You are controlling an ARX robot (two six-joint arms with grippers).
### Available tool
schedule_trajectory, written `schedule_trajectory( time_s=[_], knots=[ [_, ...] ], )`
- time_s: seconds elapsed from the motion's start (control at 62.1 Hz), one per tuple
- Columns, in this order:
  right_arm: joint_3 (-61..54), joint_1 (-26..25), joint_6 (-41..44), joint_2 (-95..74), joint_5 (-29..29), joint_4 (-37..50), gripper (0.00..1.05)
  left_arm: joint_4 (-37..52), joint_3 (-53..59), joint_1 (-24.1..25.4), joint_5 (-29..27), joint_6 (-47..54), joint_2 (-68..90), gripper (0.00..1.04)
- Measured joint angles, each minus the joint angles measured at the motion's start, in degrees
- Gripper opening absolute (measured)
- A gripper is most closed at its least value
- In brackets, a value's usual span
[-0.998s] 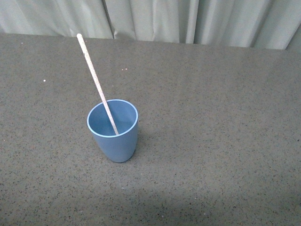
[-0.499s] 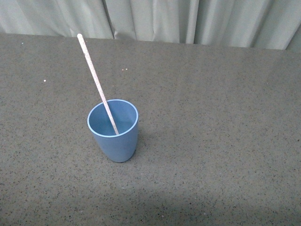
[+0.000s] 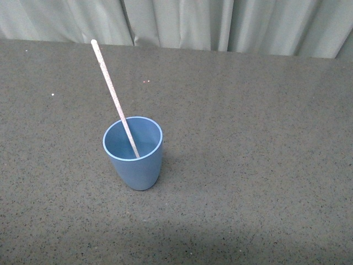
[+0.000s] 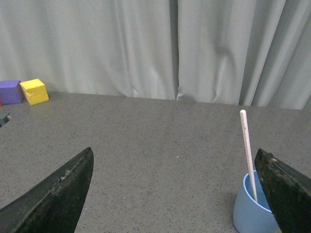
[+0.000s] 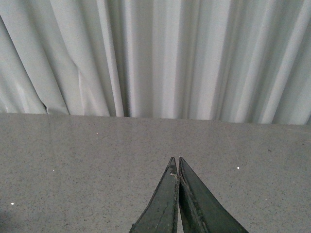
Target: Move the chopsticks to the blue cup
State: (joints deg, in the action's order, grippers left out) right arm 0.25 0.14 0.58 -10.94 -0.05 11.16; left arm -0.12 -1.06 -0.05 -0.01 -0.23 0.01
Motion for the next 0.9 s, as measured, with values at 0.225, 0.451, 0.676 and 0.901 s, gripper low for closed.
schedule_trajectory(
  time_s=[0.225, 0.451, 0.676, 0.901],
  knots=[
    [0.04, -0.02, 0.00, 9.99, -0.04, -10.78, 0.01, 0.00, 0.00, 0.00, -0.02, -0.02, 0.00, 0.98],
    [0.04, -0.02, 0.02, 10.64, -0.02, -11.06, 0.01, 0.00, 0.00, 0.00, 0.00, -0.02, 0.00, 0.98],
    [0.04, -0.02, 0.02, 10.69, -0.04, -11.06, 0.27, 0.00, 0.00, 0.00, 0.00, -0.02, 0.00, 0.98],
    [0.04, -0.02, 0.02, 10.69, -0.04, -11.06, 0.68, 0.00, 0.00, 0.00, 0.00, 0.00, 0.00, 0.98]
  ],
)
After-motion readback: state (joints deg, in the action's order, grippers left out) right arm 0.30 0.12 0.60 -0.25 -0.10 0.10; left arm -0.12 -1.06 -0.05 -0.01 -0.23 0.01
